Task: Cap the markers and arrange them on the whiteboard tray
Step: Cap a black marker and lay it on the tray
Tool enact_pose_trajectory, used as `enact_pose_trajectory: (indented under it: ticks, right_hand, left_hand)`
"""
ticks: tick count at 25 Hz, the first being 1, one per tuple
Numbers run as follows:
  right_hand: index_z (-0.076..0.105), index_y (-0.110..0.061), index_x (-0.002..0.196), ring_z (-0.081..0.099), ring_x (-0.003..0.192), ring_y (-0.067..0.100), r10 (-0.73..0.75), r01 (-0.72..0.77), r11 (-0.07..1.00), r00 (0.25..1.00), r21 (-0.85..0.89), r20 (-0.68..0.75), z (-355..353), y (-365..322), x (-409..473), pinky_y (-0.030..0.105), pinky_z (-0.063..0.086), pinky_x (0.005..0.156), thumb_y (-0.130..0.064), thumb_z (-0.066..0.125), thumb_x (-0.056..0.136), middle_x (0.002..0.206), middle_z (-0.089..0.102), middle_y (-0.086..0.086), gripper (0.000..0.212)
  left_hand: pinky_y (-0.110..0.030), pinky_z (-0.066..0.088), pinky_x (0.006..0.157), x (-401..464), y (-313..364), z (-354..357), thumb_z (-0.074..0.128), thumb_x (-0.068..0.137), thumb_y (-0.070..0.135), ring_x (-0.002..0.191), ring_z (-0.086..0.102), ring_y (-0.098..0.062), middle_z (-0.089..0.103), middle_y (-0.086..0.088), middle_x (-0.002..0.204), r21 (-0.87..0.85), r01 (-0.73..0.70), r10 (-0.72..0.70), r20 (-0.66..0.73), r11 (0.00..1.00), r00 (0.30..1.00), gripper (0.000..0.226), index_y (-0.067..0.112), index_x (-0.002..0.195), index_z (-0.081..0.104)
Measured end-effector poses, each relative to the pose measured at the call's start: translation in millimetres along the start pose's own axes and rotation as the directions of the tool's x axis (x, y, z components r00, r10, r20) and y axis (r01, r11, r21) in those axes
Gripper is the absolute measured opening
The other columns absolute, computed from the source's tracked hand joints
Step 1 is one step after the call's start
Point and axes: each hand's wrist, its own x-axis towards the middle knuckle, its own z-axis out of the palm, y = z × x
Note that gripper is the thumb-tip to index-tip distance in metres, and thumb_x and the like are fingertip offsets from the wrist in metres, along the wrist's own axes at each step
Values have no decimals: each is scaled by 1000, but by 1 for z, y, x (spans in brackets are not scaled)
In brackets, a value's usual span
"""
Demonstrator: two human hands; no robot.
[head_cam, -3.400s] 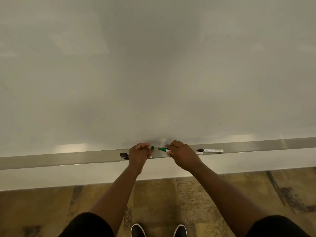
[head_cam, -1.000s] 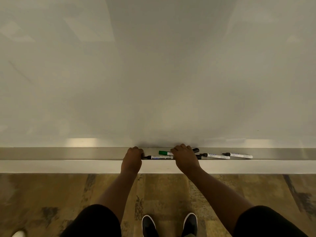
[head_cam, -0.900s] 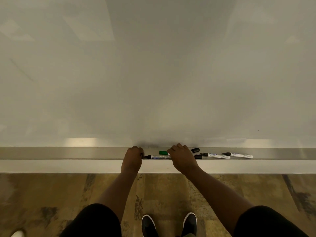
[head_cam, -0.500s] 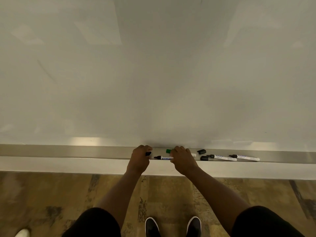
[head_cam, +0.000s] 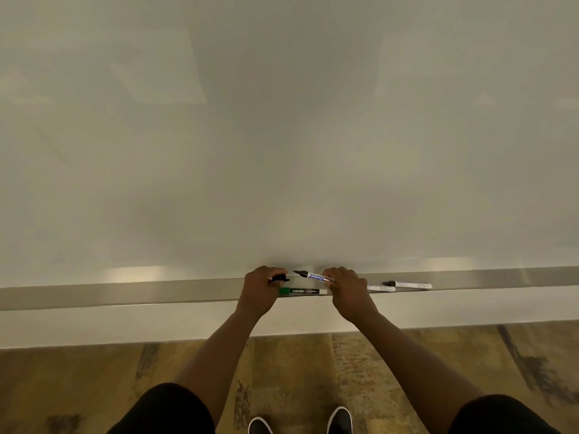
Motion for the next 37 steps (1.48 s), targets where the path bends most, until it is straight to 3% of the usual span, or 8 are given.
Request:
enact_pose_trajectory:
  ticks: [5,11,15,21,25,27,30,37]
  right_hand:
    - [59,-19,112,52,93,29,-78,79,992,997,101,-10,-20,20,-5,42,46,78,-5,49,90,103,62,8,28]
    - [62,-13,105,52,88,29,-122,136,981,987,141,-103,-31,30,-7,35,44,73,-1,49,90,95,63,12,23]
    - [61,-14,106,53,87,27,-170,186,966,980,178,-100,-35,32,-12,30,41,72,-34,29,97,95,62,10,39]
    - [59,-12,107,47,76,16,-212,223,938,975,264,-70,-36,26,-16,26,35,67,-26,38,99,93,58,9,27]
    - [62,-13,100,45,68,16,-220,231,940,973,250,-69,-37,22,-16,27,32,62,-29,37,100,79,52,1,30]
    - [61,-13,90,44,63,18,-243,258,937,966,236,-94,-39,20,-14,29,31,60,-36,32,99,71,50,1,38]
    - [60,-10,83,44,59,20,-248,278,927,958,253,-145,-42,18,-13,29,30,56,-48,22,95,65,51,5,55]
    - [57,-10,74,46,55,24,-273,306,917,949,256,-155,-41,19,-11,30,31,52,-52,20,93,61,56,13,60]
  left_hand:
    - [-25,50,84,4,28,11,63,81,-2,87,63,-15,74,-6,99,-29,-26,27,47,999,999,29,13,104,72]
    - [1,42,64,7,44,16,68,77,1,71,62,3,71,3,82,-36,-24,24,23,999,999,20,13,92,73]
    - [3,41,64,3,47,17,68,79,2,68,61,7,70,5,81,-18,-56,56,28,998,998,21,13,95,74]
    - [-25,58,66,-5,58,19,65,82,0,58,68,-2,72,4,71,-154,-20,21,10,988,1000,17,11,93,71]
    - [-43,58,61,-5,56,19,57,86,-2,49,61,-9,66,-13,60,-126,-40,42,13,991,999,20,7,78,73]
    - [-45,58,61,-4,55,21,55,84,-5,48,58,-10,64,-23,64,-108,-51,52,6,993,999,22,6,76,72]
    - [-43,58,62,-2,56,22,51,80,-11,46,57,-6,64,-13,61,-78,-63,62,-20,995,998,28,7,76,73]
    - [-45,55,57,-1,52,27,53,79,-6,49,56,-18,64,-22,61,-24,-109,109,-23,994,994,27,13,73,71]
